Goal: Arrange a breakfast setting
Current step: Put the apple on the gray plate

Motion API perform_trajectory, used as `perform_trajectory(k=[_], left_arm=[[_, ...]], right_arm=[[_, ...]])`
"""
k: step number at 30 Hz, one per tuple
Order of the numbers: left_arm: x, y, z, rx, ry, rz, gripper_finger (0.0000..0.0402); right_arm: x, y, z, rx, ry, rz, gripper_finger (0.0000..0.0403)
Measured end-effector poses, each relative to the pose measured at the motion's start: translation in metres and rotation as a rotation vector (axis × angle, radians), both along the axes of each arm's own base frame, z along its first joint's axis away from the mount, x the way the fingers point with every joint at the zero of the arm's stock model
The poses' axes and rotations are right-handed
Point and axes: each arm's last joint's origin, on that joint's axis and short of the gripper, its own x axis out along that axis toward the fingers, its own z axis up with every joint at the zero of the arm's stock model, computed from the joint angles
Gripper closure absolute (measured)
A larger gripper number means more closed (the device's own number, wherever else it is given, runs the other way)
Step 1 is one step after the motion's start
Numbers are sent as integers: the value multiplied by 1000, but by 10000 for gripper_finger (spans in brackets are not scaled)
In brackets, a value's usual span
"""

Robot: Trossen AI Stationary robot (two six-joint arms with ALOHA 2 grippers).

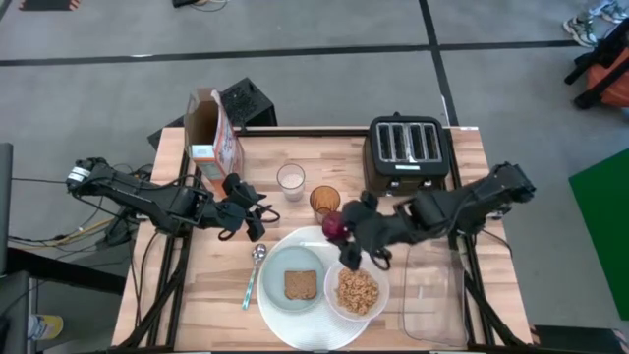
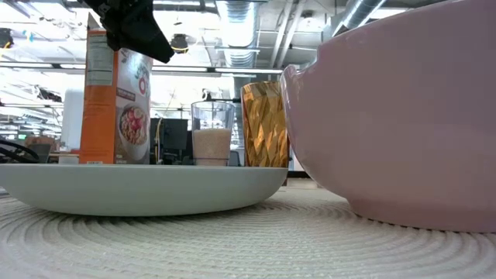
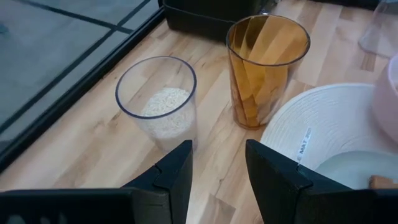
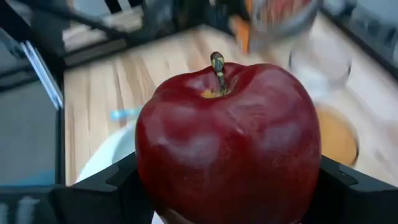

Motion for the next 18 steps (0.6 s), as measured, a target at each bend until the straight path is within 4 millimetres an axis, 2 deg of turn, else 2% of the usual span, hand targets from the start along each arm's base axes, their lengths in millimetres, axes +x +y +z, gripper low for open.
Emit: perform_trajectory(k=[3,5,7,11,18], left_arm=[[-1,0,-1,28,24,-21,265],[-1,0,-1,50,38,-40,265],[0,0,-1,71,52,-56,265],[0,4,-1,85,56,-35,265],[0,21,-2,90,82,44,265]], right_arm=[[18,-6,2,-35,-82,17,97],[25,-4,-5,-63,-74,46,97],[44,-2,-10,-59,-130,73,97],[68,7,-34,-70,-134,115,97],[91,16,-70,-68,-72,159,97]])
